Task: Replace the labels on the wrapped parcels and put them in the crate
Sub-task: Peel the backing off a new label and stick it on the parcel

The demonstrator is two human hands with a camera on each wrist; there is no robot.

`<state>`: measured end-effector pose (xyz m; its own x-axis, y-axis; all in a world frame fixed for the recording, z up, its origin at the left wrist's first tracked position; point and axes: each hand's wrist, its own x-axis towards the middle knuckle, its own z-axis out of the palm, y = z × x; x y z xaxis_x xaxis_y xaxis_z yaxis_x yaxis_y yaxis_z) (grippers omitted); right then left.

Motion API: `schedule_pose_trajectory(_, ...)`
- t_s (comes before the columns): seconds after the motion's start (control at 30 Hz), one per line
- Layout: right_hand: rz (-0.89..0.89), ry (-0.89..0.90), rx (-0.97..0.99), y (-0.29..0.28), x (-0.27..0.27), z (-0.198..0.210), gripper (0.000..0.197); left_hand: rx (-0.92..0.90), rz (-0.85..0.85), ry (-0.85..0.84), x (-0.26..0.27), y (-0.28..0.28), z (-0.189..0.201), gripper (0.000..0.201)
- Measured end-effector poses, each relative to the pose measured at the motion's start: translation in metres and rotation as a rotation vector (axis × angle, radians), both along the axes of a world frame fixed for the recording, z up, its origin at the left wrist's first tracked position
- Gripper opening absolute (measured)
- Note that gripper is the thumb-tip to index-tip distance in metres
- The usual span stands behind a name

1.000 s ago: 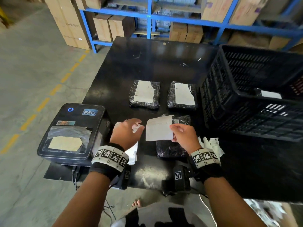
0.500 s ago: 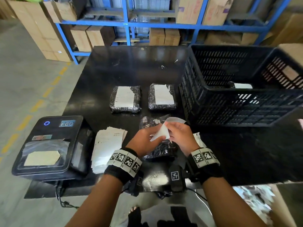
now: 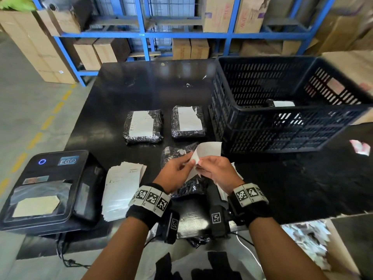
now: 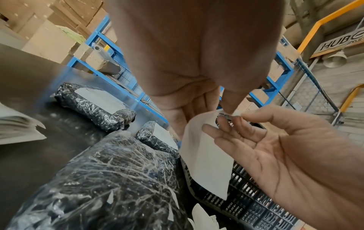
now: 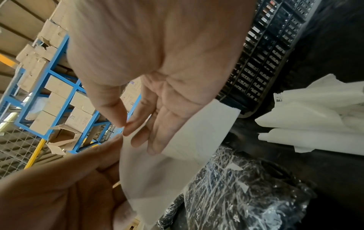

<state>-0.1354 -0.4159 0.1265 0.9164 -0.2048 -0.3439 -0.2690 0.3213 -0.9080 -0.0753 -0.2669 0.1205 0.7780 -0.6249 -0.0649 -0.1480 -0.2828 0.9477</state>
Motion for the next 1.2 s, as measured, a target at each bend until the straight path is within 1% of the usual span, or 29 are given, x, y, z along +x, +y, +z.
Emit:
schedule_pose_trajectory(0.13,-0.032,-0.002,-0.048,-0.003,0.001,-0.002,0.013,-0.06,0.014,0.021,-0.002,-0.005,0.0,0.035)
schedule_pose_trajectory(0.27,-0.033,0.001,-0.078,-0.004,0.0,-0.003,0.018,-0.111,0.093,0.068,-0.004,-0.01,-0.001,0.014)
schedule_pose_trajectory(0.4,-0.022,-0.017,-0.097,-0.004,-0.002,-0.004,0.018,-0.11,0.085,-0.002,-0.005,-0.008,0.002,0.003)
schedule_pose_trajectory(0.47,-0.025,-0.024,-0.098,-0.003,-0.002,-0.005,0.017,-0.1,0.097,-0.02,-0.005,-0.007,0.001,0.006)
schedule_pose_trajectory(0.53,-0.017,-0.034,-0.105,-0.002,-0.001,-0.005,0.013,-0.089,0.104,-0.046,-0.005,-0.005,0.0,0.002)
schedule_pose_trajectory(0.6,0.001,-0.046,-0.128,-0.001,-0.001,-0.005,0.013,-0.083,0.103,-0.084,-0.004,-0.004,-0.001,0.007)
schedule_pose_trajectory(0.67,0.017,-0.053,-0.161,-0.001,-0.002,-0.005,0.013,-0.08,0.101,-0.083,-0.005,-0.001,-0.001,0.009)
schedule_pose_trajectory(0.83,0.055,-0.067,-0.204,-0.002,-0.003,-0.006,0.014,-0.051,0.087,-0.099,-0.004,0.001,-0.002,0.005)
schedule_pose_trajectory(0.9,0.059,-0.062,-0.204,-0.001,-0.003,-0.005,0.012,-0.045,0.112,-0.103,-0.003,0.0,-0.003,0.011)
schedule_pose_trajectory(1.0,0.008,-0.034,-0.208,-0.001,-0.003,-0.005,0.015,-0.001,0.165,-0.116,-0.002,0.001,-0.004,0.018)
schedule_pose_trajectory(1.1,-0.097,0.026,-0.13,-0.006,0.0,-0.009,0.018,0.026,0.213,-0.111,0.0,0.001,-0.003,0.014)
schedule_pose_trajectory(1.2,-0.185,0.057,-0.091,-0.013,0.0,-0.012,0.019,-0.007,0.258,-0.067,0.0,0.002,-0.001,0.014)
